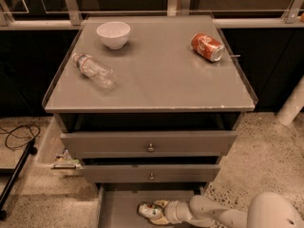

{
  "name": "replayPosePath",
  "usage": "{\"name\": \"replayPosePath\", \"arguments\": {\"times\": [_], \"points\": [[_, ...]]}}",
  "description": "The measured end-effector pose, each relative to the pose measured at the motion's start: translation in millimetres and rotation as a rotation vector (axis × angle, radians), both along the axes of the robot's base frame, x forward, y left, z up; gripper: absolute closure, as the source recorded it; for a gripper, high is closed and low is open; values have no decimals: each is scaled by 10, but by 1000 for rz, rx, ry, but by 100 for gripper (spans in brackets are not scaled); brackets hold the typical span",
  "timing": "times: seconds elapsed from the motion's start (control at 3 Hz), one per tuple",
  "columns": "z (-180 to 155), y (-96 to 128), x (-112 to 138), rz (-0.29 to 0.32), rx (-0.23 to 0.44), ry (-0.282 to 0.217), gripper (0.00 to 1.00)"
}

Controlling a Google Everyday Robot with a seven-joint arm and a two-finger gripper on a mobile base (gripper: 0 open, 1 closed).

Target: Pick 7up can from bottom drawer and place on counter

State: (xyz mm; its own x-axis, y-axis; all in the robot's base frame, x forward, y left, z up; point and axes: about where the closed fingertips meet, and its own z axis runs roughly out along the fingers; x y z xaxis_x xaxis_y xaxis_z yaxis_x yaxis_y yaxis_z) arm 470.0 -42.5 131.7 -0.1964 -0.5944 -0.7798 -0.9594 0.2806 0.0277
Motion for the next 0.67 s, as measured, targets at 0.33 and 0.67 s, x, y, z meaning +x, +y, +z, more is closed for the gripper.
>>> {"name": "replayPosePath", "arguments": {"times": [0.33,0.67], "points": [[0,0,0,0,0,0,100],[130,-72,-61,1,33,4,100]]}}
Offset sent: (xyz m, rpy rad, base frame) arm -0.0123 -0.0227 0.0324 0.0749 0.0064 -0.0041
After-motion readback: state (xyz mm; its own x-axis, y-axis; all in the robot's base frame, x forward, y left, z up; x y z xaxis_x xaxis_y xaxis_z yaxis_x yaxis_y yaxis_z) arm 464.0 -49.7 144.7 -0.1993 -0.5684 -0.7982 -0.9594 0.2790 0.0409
